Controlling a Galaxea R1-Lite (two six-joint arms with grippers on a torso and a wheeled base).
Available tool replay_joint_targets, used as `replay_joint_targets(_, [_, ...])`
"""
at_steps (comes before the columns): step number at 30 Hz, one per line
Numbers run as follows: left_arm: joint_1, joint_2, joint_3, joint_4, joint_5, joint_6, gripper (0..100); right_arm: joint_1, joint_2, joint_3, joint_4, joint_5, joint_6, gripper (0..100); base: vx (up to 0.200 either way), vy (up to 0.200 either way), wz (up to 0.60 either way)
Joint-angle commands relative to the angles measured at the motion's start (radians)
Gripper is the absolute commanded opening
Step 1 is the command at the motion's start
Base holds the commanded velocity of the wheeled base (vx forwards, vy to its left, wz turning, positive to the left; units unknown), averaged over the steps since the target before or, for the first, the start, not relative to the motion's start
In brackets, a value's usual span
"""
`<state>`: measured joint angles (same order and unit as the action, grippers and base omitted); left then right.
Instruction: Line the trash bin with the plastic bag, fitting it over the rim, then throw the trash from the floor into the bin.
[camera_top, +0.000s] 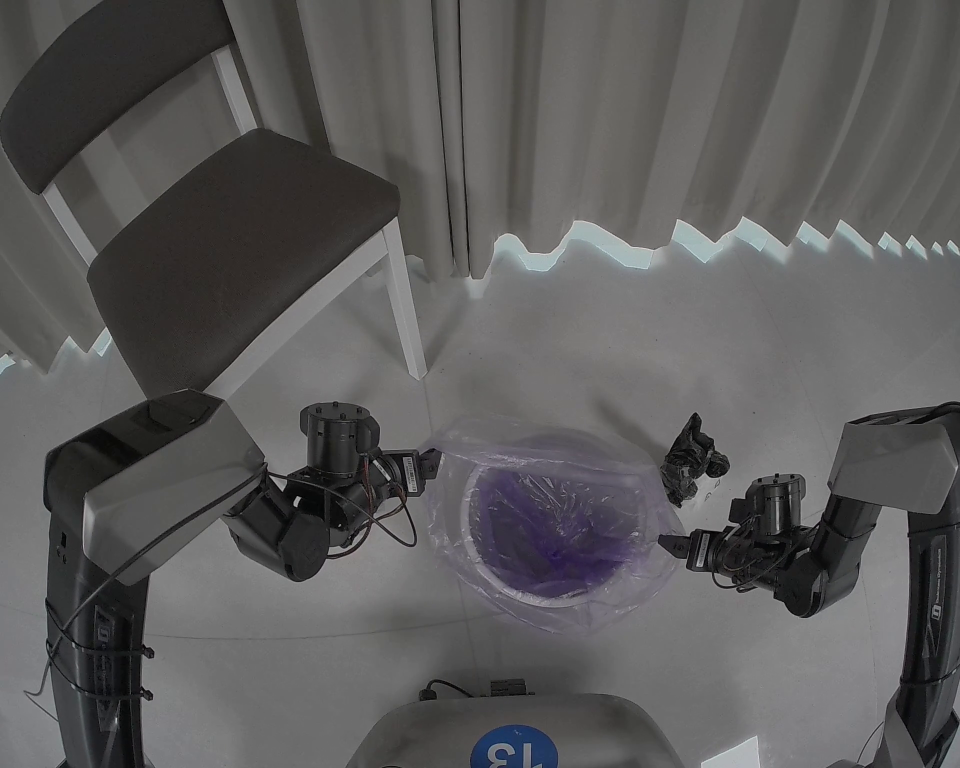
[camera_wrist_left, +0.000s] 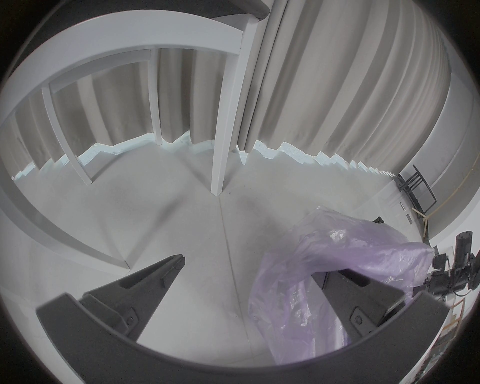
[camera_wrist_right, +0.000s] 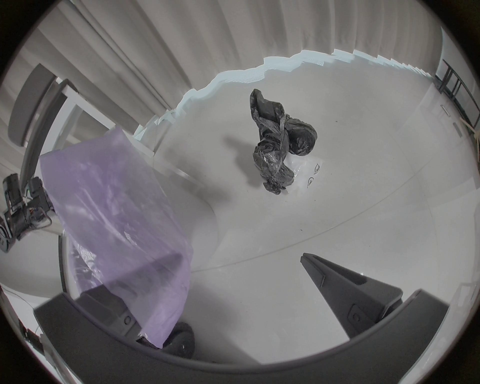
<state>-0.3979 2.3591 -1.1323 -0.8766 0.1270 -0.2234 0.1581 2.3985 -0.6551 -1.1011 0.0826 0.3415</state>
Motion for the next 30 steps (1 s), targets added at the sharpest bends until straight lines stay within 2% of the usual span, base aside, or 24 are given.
replay_joint_targets(1, [0.001, 0.015, -0.009, 0.002, 0.000, -0.001, 100, 0.001, 0.021, -0.011, 0.001, -0.001, 0.001, 100, 0.000, 0.000, 0.00])
replay_joint_targets(8, [-0.006, 0.009, -0.006, -0.001, 0.008, -0.004, 100, 0.001, 0.039, -0.003, -0.002, 0.002, -0.001, 100, 0.000, 0.000, 0.00])
replay_joint_targets(12, [-0.009, -0.031, 0.005, 0.007, 0.010, -0.005, 100, 0.001, -0.029, 0.043, 0.000, 0.019, -0.006, 100, 0.000, 0.000, 0.00])
replay_joint_targets(17, [-0.027, -0.110, 0.083, 0.031, -0.003, -0.005, 100, 0.006, -0.081, 0.081, -0.005, 0.031, -0.021, 100, 0.000, 0.000, 0.00])
replay_joint_targets(24, [-0.049, -0.212, 0.175, 0.061, -0.040, -0.005, 100, 0.018, -0.251, 0.229, -0.071, 0.079, -0.105, 100, 0.000, 0.000, 0.00])
replay_joint_targets(30, [-0.049, -0.259, 0.250, 0.033, -0.044, -0.007, 100, 0.064, -0.406, 0.279, -0.072, 0.043, -0.101, 100, 0.000, 0.000, 0.00])
